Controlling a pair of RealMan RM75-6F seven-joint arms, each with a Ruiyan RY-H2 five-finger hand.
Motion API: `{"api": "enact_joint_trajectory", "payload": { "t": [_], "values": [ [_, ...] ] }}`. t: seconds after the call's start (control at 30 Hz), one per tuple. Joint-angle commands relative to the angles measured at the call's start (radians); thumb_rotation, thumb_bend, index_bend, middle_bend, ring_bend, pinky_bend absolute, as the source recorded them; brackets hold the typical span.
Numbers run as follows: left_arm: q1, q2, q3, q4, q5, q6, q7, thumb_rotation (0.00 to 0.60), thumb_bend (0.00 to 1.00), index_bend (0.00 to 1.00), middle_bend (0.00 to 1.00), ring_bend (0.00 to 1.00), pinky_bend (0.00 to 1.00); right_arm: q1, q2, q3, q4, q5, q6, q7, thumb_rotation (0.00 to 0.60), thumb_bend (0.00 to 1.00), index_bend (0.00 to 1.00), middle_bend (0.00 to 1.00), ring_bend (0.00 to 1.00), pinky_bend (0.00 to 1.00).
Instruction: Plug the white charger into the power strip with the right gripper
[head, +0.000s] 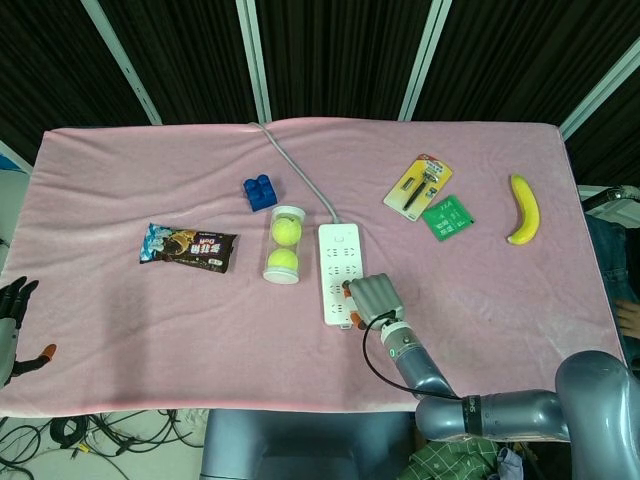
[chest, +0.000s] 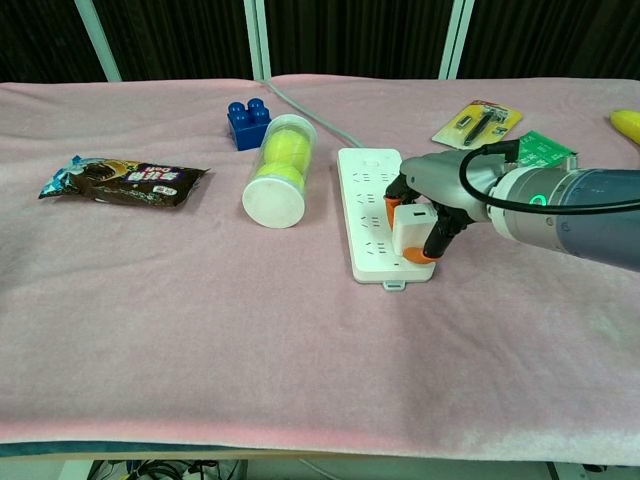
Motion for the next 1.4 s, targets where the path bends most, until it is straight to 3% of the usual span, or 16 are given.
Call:
{"api": "enact_joint_trajectory", "payload": {
  "t": [0.03, 0.43, 0.57, 0.63, 0.77, 0.9, 1.1, 1.4],
  "values": [
    [0.000, 0.000, 0.000, 0.000, -0.001, -0.001, -0.001, 0.600, 0.24, 0.00, 0.00, 0.00, 0.06, 0.002, -0.008, -0.004, 0.011, 0.003, -0.002, -0.006, 0.600, 0.47, 1.00, 0.87, 0.87, 0.62],
    [0.000, 0.001, 0.000, -0.002, -0.001, -0.001, 0.000, 0.600, 0.24, 0.00, 0.00, 0.00, 0.06, 0.002, -0.017, -0.009, 0.027, 0.015, -0.020, -0.008, 0.600, 0.47, 1.00, 0.87, 0.87, 0.62],
    [0.000, 0.002, 0.000, -0.002, -0.001, -0.001, -0.001, 0.600, 0.24, 0.00, 0.00, 0.00, 0.06, 0.001, -0.012, -0.004, 0.022, 0.016, -0.022, -0.001, 0.600, 0.46, 1.00, 0.82, 0.83, 0.62],
    [0.000, 0.002, 0.000, -0.002, -0.001, -0.002, -0.001, 0.600, 0.24, 0.00, 0.00, 0.00, 0.06, -0.001, -0.007, 0.001, 0.016, 0.016, -0.026, 0.007, 0.600, 0.44, 0.95, 0.75, 0.79, 0.62],
    [0.000, 0.002, 0.000, -0.002, -0.001, -0.002, -0.001, 0.600, 0.24, 0.00, 0.00, 0.00, 0.06, -0.001, 0.008, 0.009, 0.001, 0.026, -0.045, 0.023, 0.600, 0.40, 0.67, 0.57, 0.66, 0.58],
    [0.000, 0.002, 0.001, -0.003, -0.001, -0.002, 0.000, 0.600, 0.24, 0.00, 0.00, 0.00, 0.06, 0.002, 0.017, 0.013, -0.007, 0.031, -0.048, 0.027, 0.600, 0.39, 0.51, 0.46, 0.58, 0.52],
    [0.000, 0.003, 0.001, -0.003, 0.000, -0.002, -0.001, 0.600, 0.24, 0.00, 0.00, 0.00, 0.06, 0.002, 0.026, 0.017, -0.022, 0.030, -0.034, 0.033, 0.600, 0.38, 0.40, 0.36, 0.51, 0.45],
    [-0.001, 0.003, 0.002, -0.003, 0.000, -0.003, 0.002, 0.600, 0.24, 0.00, 0.00, 0.00, 0.06, 0.005, 0.058, 0.031, -0.064, 0.033, -0.009, 0.036, 0.600, 0.38, 0.38, 0.29, 0.46, 0.42]
  ]
}}
